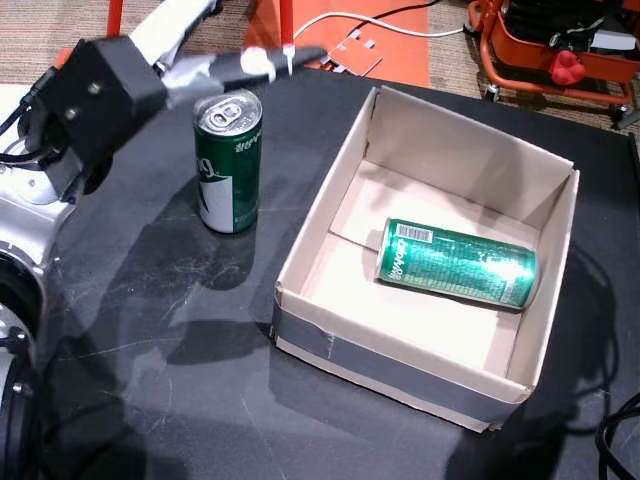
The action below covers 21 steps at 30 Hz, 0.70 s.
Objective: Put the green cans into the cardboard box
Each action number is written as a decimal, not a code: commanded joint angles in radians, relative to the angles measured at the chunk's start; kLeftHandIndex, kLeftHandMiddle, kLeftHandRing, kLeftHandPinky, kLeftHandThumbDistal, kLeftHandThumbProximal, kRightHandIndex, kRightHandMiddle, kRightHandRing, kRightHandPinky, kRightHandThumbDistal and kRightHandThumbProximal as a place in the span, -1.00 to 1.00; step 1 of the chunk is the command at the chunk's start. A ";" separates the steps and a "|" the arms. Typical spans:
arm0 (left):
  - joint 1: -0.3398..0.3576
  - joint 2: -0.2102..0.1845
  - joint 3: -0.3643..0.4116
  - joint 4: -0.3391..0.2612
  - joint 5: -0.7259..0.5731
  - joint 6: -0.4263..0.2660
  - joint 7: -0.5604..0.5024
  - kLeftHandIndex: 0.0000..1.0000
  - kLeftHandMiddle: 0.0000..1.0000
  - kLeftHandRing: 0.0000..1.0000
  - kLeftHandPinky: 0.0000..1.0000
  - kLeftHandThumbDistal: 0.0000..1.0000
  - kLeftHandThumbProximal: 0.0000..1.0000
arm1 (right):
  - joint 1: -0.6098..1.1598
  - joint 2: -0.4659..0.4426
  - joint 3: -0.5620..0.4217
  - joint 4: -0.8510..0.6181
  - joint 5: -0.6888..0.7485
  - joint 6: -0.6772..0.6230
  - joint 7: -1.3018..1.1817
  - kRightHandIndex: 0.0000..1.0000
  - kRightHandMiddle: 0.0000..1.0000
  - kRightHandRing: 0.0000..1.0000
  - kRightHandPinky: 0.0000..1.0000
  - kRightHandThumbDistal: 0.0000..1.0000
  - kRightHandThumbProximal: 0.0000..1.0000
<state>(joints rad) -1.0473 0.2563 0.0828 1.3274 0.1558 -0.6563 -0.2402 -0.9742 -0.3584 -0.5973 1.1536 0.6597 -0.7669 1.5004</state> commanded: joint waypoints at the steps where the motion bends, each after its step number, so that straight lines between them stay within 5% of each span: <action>1: 0.011 -0.018 0.014 0.012 -0.018 0.019 -0.020 1.00 1.00 1.00 1.00 1.00 0.16 | 0.000 -0.022 -0.005 0.001 0.000 0.005 0.010 0.02 -0.29 -0.13 0.52 0.89 0.36; 13: 0.013 -0.024 -0.061 0.022 0.072 0.088 0.025 1.00 1.00 1.00 1.00 1.00 0.25 | 0.031 -0.033 -0.016 -0.032 -0.001 0.017 -0.043 0.18 -0.23 -0.13 0.50 0.99 0.27; 16: 0.020 -0.007 -0.122 0.028 0.144 0.112 0.061 1.00 1.00 1.00 1.00 1.00 0.18 | 0.051 -0.025 -0.020 -0.057 0.002 0.002 -0.079 0.02 -0.27 -0.14 0.46 1.00 0.27; 21: 0.035 0.030 -0.223 0.038 0.254 0.164 0.097 1.00 1.00 1.00 1.00 1.00 0.09 | 0.075 -0.028 -0.018 -0.082 0.009 0.017 -0.103 0.05 -0.25 -0.13 0.46 1.00 0.23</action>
<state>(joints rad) -1.0328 0.2742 -0.1223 1.3543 0.3925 -0.5048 -0.1515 -0.9107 -0.3751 -0.6091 1.0793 0.6602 -0.7545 1.4002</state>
